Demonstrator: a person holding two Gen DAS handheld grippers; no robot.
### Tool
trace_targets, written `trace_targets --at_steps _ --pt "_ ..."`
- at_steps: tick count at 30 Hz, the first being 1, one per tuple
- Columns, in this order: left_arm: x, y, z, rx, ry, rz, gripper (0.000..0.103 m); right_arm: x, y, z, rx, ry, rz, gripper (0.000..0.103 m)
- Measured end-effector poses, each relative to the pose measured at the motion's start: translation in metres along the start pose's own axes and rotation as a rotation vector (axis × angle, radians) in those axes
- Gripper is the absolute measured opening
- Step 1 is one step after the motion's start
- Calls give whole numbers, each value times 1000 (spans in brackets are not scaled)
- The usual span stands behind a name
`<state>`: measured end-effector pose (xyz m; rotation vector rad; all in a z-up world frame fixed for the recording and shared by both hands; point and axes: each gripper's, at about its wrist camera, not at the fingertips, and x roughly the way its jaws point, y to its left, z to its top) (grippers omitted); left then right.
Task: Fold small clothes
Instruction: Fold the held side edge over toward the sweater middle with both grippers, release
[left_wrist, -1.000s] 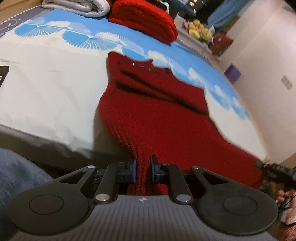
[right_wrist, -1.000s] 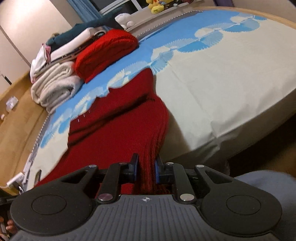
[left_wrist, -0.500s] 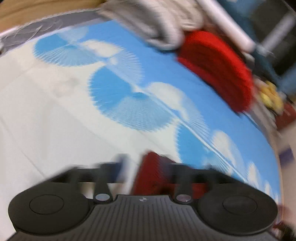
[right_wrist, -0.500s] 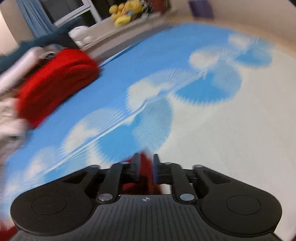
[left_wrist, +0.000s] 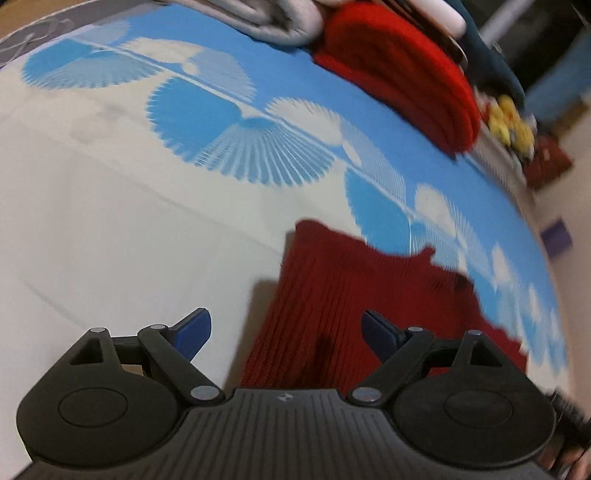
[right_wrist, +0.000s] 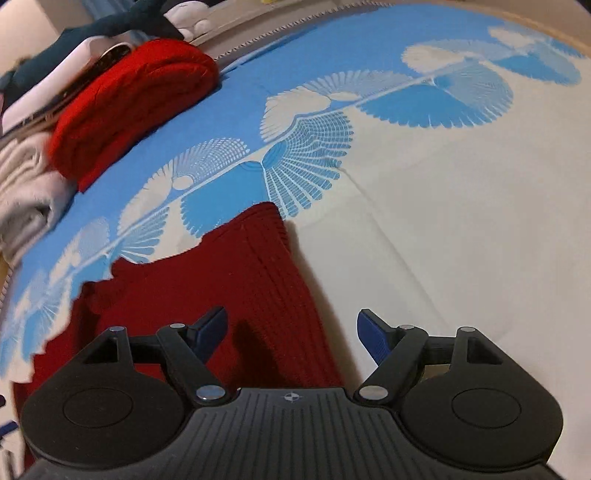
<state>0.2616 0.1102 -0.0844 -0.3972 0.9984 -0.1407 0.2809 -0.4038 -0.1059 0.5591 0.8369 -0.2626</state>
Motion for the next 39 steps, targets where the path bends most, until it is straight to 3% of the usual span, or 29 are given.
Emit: trace_targets --at_steps 4,5,6,8,10,16,20,24,27,31,32,34,36,37,38,39 --pt "20 -9 -4 96 27 -43 92 20 9 4 -77 -2 50 80" --pt "28 -12 -2 121 19 -38 84 26 11 7 -91 -11 39 79" --pt "31 -17 -2 148 -2 -5 52 28 16 7 -108 -22 24 74" --pt "35 -22 1 167 -5 3 14 29 26 8 -181 -44 0 30" --pt "26 -27 3 178 -41 -14 13 20 39 11 -208 -60 -40 13" --pt "-28 -42 -1 241 -176 -85 11 -28 58 6 -299 -159 -66 12" --pt "-59 -54 4 262 -281 -120 11 -71 58 8 -260 -275 4 12" --pt "-62 -60 21 221 -358 -106 11 -76 62 25 -220 -381 -1 12" --pt "-25 -55 38 181 -311 -34 11 -44 63 40 -188 -369 -44 12" --pt "51 -34 41 136 -135 129 12 33 52 37 -154 -210 -151 12" --pt "62 -31 40 130 -114 151 14 52 45 32 -144 -163 -192 13" --pt "67 -27 40 114 -116 166 19 65 41 26 -160 -157 -206 19" --pt "59 -28 42 109 -148 166 23 59 45 27 -190 -189 -247 39" --pt "52 -29 43 111 -171 177 29 55 47 29 -201 -210 -267 50" --pt "47 -29 44 107 -185 190 41 48 48 29 -219 -237 -287 54" --pt "41 -28 45 101 -199 196 44 42 49 30 -237 -256 -298 54"
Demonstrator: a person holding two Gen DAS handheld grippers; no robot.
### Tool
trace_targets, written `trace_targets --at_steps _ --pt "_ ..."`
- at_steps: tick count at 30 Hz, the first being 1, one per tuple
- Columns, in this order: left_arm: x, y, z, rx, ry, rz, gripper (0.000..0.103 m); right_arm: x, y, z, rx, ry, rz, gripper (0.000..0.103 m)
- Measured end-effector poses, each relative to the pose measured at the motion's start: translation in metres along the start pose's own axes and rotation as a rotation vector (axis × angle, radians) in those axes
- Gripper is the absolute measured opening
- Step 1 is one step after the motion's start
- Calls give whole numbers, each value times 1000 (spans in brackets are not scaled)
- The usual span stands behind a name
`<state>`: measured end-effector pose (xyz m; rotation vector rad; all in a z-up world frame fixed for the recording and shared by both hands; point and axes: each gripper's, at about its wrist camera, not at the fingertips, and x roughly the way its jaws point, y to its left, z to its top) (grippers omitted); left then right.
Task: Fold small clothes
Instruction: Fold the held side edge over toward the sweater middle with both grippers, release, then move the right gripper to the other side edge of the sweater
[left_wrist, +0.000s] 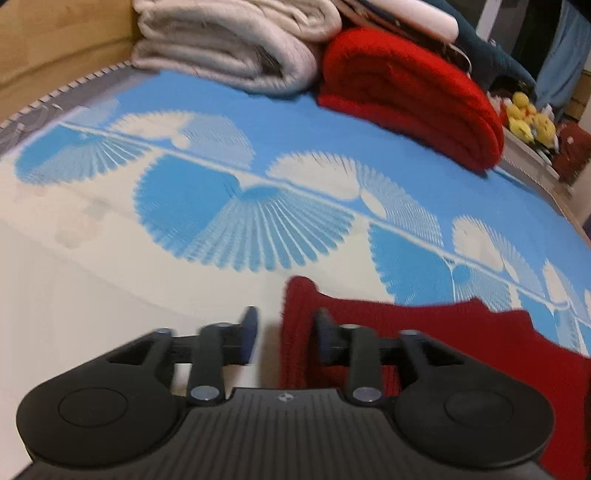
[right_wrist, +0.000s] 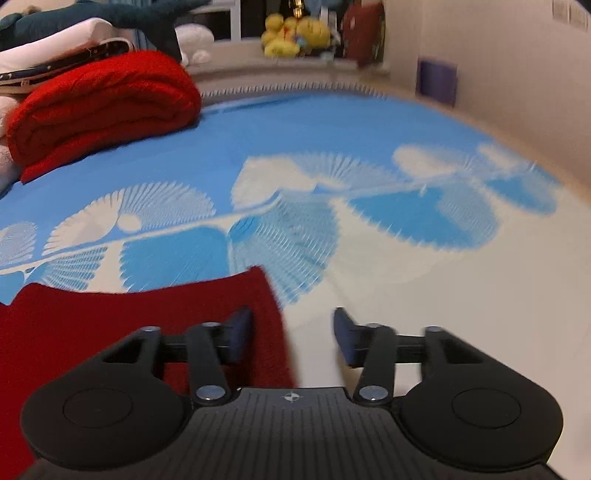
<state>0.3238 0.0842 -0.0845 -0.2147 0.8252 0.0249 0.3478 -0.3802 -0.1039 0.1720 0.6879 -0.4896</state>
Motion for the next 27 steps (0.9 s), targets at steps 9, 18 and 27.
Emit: trace_targets --at_steps 9,18,27 --pt "-31 -29 -34 187 77 -115 69 -28 10 -8 -86 67 280 49" --pt "15 17 -29 52 193 57 92 -9 -11 -6 49 105 247 47" --pt "-9 8 -29 106 143 134 93 -32 -29 -3 95 24 193 55"
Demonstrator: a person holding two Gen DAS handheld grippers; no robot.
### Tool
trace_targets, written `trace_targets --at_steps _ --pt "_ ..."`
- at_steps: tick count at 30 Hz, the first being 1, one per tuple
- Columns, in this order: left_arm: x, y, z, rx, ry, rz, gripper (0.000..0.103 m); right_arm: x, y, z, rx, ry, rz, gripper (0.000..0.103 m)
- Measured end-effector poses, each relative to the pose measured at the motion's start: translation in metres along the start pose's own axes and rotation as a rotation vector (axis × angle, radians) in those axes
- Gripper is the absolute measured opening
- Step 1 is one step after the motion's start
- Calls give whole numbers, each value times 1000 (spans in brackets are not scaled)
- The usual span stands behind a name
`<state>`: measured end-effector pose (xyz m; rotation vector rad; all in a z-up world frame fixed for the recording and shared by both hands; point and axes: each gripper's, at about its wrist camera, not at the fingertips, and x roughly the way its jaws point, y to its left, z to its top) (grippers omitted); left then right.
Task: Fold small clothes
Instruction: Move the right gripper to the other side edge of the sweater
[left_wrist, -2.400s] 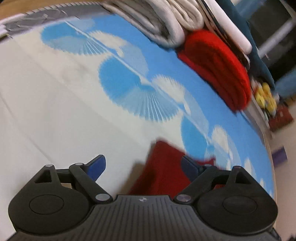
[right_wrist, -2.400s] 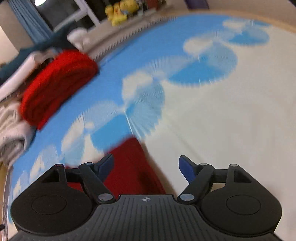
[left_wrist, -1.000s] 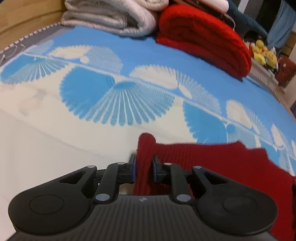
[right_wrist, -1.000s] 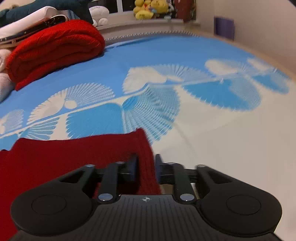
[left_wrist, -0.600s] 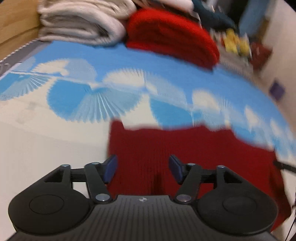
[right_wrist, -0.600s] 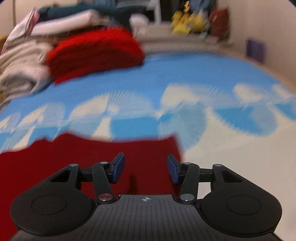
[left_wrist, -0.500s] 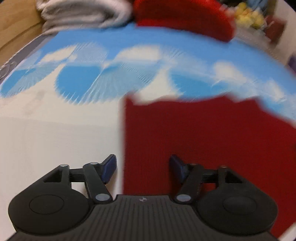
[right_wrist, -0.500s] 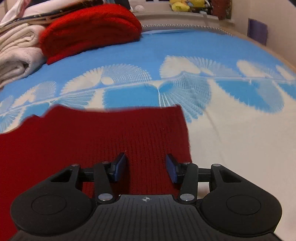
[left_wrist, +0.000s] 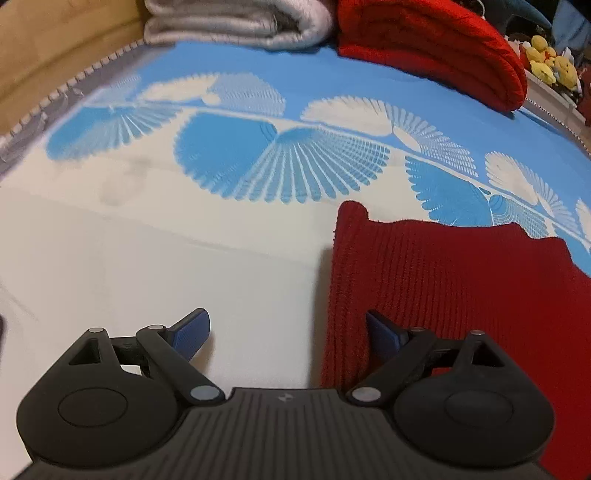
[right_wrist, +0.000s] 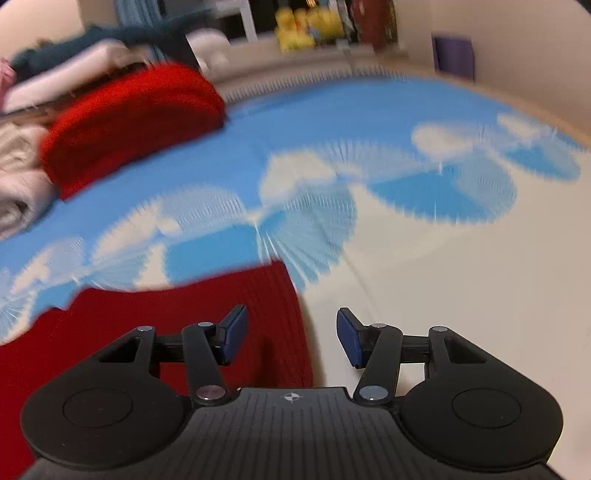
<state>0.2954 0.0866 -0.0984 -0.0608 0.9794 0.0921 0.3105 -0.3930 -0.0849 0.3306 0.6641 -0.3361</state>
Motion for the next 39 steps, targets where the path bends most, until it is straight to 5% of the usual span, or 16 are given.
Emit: trace_targets --at_steps 8,12,16,18,20,23,25,26,30,34,39 --pt "-102 3 -49 14 -165 -112 95 -106 25 -33 -24 -88 186 68" --pt "-111 2 -101 55 -126 -156 95 -135 44 -85 -82 -9 283 68" --pt "-72 3 -119 104 -2 80 95 -114 70 -119 -264 130 190 68" --pt "-64 24 -120 -15 46 53 99 -89 73 -133 -332 230 96 68" --pt "-69 41 -122 -99 66 15 99 -85 68 -135 -327 238 92 67" --pt "-81 48 -129 -91 39 68 100 -107 41 -124 -175 185 108 73" --pt "-85 47 -135 -47 13 207 100 -97 20 -122 -105 233 27 73" --pt "-86 50 -134 -37 7 220 100 -94 8 -121 -58 251 -11 73" --pt "-103 64 -130 -120 -33 98 101 -102 -46 -117 318 256 96 78" --pt "-104 67 -122 -220 -26 56 101 -100 -78 -136 675 284 196 80" --pt "-96 58 -114 -254 -23 8 101 -91 -70 -140 725 251 255 80"
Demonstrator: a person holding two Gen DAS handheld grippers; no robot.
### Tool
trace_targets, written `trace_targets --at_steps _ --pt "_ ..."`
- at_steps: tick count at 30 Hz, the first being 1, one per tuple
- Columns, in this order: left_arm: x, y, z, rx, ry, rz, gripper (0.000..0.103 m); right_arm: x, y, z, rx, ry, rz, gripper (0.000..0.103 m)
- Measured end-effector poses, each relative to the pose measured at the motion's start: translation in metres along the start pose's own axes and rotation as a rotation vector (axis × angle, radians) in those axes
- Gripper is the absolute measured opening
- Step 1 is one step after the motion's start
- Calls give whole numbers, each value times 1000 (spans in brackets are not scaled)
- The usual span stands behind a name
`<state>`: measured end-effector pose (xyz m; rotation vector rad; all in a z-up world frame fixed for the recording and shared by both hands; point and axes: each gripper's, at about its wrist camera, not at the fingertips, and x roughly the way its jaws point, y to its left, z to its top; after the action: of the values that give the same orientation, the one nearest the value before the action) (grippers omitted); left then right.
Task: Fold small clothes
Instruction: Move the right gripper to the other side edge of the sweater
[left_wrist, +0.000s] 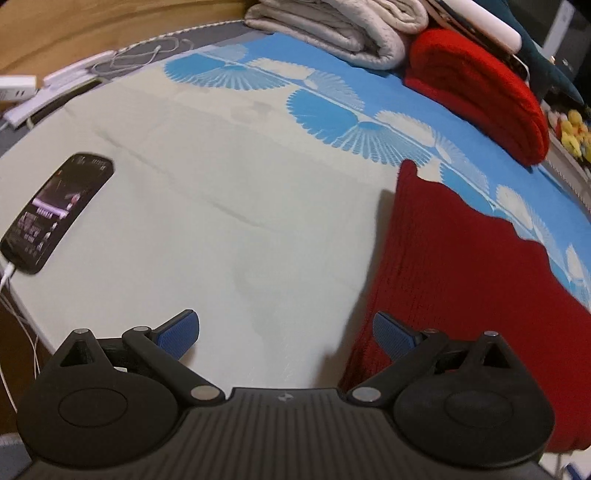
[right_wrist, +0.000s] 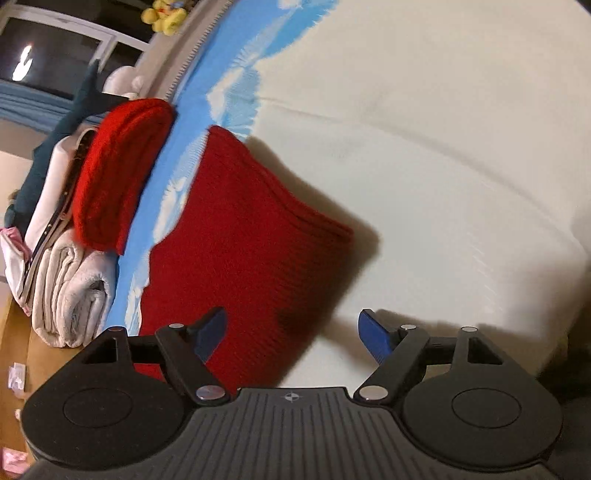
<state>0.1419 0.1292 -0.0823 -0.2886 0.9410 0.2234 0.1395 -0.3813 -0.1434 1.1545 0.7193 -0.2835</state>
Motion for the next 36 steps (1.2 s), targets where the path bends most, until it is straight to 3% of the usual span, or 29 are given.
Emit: trace_targets --at_steps 3,8,18,36 --pt "5 -9 0 57 -10 28 101 7 4 4 -16 -33 0 81" --pt "8 -25 4 138 -51 15 102 26 4 11 16 -17 -50 82" --pt "0 -61 -5 333 -141 4 102 43 12 18 4 -56 -68 84" --pt "-6 -51 -6 314 -128 -26 102 47 15 18 6 -74 -64 91"
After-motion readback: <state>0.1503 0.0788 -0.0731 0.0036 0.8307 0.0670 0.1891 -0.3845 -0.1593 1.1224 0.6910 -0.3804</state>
